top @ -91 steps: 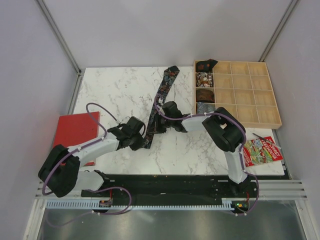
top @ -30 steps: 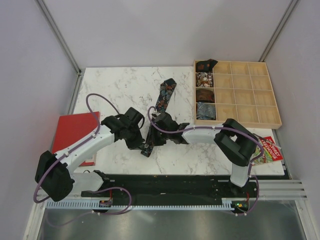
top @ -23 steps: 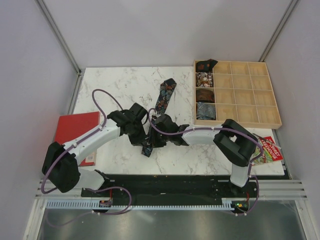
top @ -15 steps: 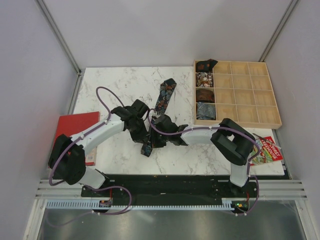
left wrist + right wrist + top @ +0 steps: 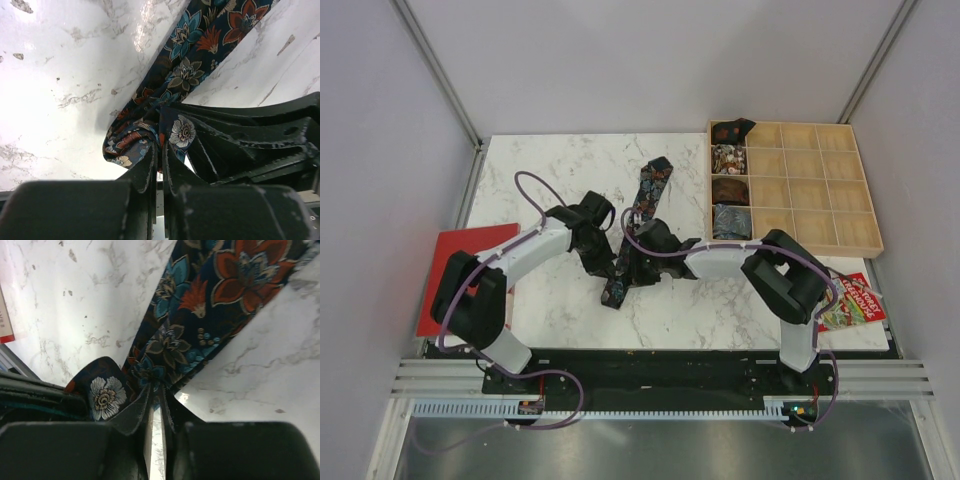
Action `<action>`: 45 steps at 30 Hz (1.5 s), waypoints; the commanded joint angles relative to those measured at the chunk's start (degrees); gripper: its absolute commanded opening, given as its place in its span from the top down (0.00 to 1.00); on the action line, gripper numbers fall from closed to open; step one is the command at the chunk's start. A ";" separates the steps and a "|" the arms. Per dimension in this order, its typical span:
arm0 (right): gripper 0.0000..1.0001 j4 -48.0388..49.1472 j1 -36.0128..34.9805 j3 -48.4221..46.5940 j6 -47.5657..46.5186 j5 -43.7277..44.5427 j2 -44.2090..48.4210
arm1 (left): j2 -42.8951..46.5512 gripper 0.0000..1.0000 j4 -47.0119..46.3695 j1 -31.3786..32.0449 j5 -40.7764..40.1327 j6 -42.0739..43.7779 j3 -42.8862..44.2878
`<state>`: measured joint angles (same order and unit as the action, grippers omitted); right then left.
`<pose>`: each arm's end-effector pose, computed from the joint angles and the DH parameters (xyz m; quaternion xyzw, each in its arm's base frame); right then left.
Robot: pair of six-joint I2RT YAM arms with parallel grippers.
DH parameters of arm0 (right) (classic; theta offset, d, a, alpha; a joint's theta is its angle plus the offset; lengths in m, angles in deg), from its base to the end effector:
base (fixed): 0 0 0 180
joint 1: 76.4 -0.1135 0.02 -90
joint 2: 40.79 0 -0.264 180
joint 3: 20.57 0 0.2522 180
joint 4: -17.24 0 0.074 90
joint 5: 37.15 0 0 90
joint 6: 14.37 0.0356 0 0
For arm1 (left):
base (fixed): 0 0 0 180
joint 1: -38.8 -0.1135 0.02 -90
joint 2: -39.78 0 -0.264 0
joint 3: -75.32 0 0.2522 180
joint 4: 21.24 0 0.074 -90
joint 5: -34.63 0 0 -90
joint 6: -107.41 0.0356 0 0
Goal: Roll the ties
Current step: Roll the tie at the center of the board.
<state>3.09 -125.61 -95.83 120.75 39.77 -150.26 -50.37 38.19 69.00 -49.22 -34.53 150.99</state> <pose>0.2479 0.2996 0.1394 -0.0736 0.9266 0.3313 0.1620 0.2532 -0.1518 0.2093 -0.1791 0.9724 -0.1319 0.0705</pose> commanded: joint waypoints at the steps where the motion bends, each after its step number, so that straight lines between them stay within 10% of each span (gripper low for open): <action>1: 0.80 -2.95 1.22 -2.31 -2.49 0.51 1.54 | -2.04 0.98 -2.78 -0.93 2.02 2.90 1.37; 14: 0.67 -8.85 2.98 1.46 -5.48 4.20 9.35 | -7.75 0.98 -4.98 -2.86 5.62 3.07 3.39; 29: 0.64 -3.14 2.72 6.91 -7.07 -1.95 18.24 | -5.74 0.52 -5.06 -5.06 6.77 3.95 5.06; 45: 0.63 1.68 -0.80 3.32 -3.38 -5.99 16.22 | 3.73 0.60 1.09 -9.10 0.26 7.82 1.73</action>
<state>0.17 -126.05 -89.29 115.94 35.84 -133.41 -52.35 37.12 60.14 -46.09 -29.75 154.25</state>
